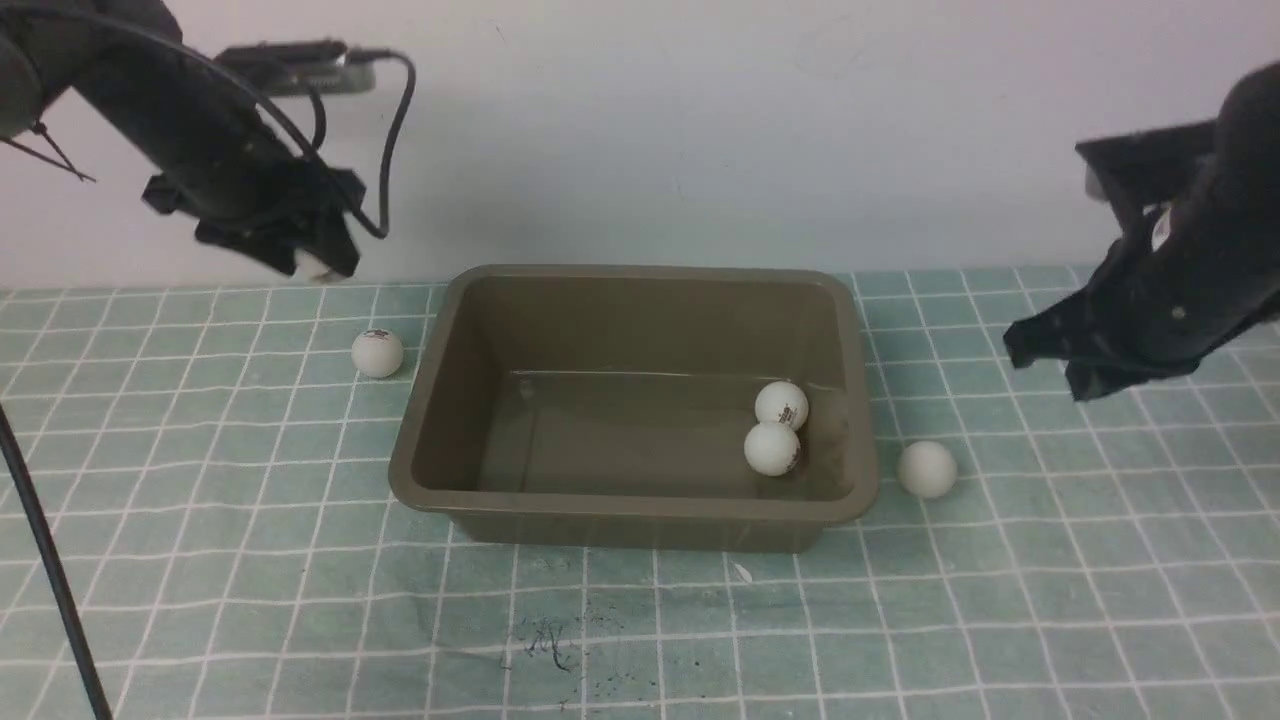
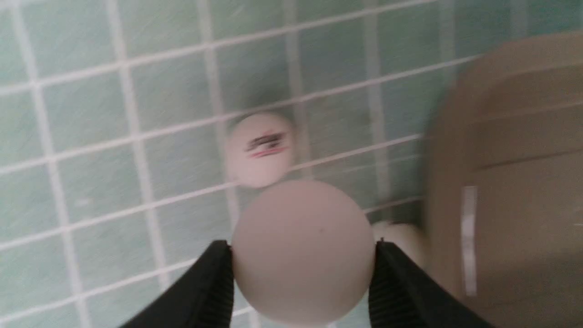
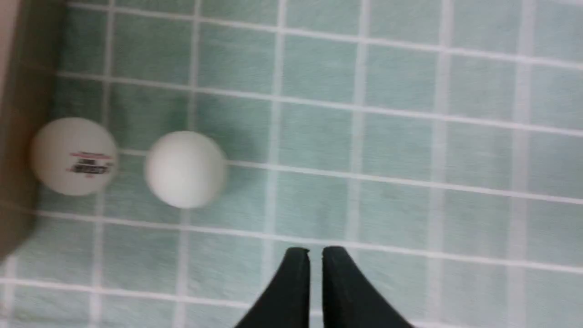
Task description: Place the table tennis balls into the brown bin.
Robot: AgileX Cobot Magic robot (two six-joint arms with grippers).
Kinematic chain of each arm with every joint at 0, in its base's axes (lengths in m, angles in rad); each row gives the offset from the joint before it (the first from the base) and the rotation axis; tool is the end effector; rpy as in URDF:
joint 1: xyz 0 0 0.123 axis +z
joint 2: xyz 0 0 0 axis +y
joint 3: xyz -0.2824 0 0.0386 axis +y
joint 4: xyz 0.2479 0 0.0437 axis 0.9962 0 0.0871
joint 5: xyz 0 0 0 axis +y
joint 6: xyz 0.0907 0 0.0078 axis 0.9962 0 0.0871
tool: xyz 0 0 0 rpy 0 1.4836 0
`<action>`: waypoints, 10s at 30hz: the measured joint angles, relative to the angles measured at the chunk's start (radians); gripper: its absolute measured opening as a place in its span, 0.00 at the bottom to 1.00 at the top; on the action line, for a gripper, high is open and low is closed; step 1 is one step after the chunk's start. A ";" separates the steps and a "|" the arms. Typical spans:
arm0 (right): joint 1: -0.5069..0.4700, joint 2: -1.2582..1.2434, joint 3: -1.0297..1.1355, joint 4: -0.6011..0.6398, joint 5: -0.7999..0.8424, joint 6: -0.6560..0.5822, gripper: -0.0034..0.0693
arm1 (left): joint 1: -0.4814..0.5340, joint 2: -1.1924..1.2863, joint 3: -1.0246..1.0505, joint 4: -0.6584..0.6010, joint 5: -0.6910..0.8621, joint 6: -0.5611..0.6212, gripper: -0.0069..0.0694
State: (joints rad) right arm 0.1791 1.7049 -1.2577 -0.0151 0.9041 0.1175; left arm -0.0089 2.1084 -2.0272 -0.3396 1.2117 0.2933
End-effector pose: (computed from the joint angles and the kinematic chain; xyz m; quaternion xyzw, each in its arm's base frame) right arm 0.3405 0.0605 0.2431 -0.0341 0.9877 0.0161 0.1520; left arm 0.4605 -0.0325 0.2890 0.1166 0.9627 -0.1393 0.2007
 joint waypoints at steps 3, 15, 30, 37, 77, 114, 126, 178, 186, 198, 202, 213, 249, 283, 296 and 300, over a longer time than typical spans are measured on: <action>0.000 0.038 0.007 0.098 -0.067 -0.055 0.24 | -0.056 -0.010 -0.004 -0.048 0.013 0.038 0.54; 0.000 0.274 -0.049 0.296 -0.136 -0.159 0.80 | -0.283 0.118 -0.003 0.098 0.015 -0.069 0.87; 0.019 0.117 -0.206 0.301 0.069 -0.161 0.53 | 0.010 0.013 -0.069 0.231 0.020 -0.119 0.10; 0.165 0.100 -0.229 0.355 -0.087 -0.228 0.53 | 0.049 0.153 -0.068 0.155 -0.003 -0.057 0.40; 0.047 0.286 -0.073 0.462 -0.135 -0.339 0.85 | -0.232 0.251 -0.269 0.155 0.021 -0.062 0.87; 0.170 0.270 -0.420 0.464 0.015 -0.370 0.78 | -0.106 0.115 0.055 0.128 0.016 -0.161 0.08; -0.040 0.053 -0.482 0.089 0.330 -0.244 0.57 | -0.130 0.018 0.061 0.242 0.015 -0.207 0.08; -0.180 -1.618 0.846 0.390 -0.437 -0.335 0.03 | -0.429 0.023 -0.022 0.226 0.013 -0.186 0.66; -0.180 -1.717 0.967 0.400 -0.621 -0.335 0.03 | -0.421 -0.334 0.084 0.312 0.020 -0.244 0.10; -0.180 -1.717 0.974 0.405 -0.632 -0.335 0.03 | -0.419 -1.097 0.820 0.312 -0.249 -0.259 0.08; -0.180 -1.717 0.974 0.406 -0.630 -0.335 0.03 | -0.419 -1.425 1.105 0.312 -0.475 -0.259 0.08; -0.180 -1.718 0.975 0.408 -0.621 -0.336 0.03 | -0.419 -2.131 1.452 0.357 -0.862 -0.334 0.08; -0.180 -1.718 0.975 0.408 -0.499 -0.334 0.03 | 0.007 -2.126 2.050 0.293 -0.831 -0.200 0.08; -0.189 -1.718 1.221 0.153 -0.518 -0.411 0.03 | 0.010 -2.126 2.052 0.293 -0.830 -0.196 0.08; -0.149 -1.717 1.275 0.146 -0.506 -0.274 0.03 | 0.011 -2.126 2.052 0.293 -0.830 -0.195 0.08; -0.149 -1.717 1.275 0.146 -0.506 -0.274 0.03 | 0.011 -2.126 2.052 0.293 -0.830 -0.195 0.08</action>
State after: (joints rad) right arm 0.0303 -0.0125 0.0172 0.1305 0.3985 -0.1568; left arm 0.0019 -0.0180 0.0246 -0.0464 0.3814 0.0986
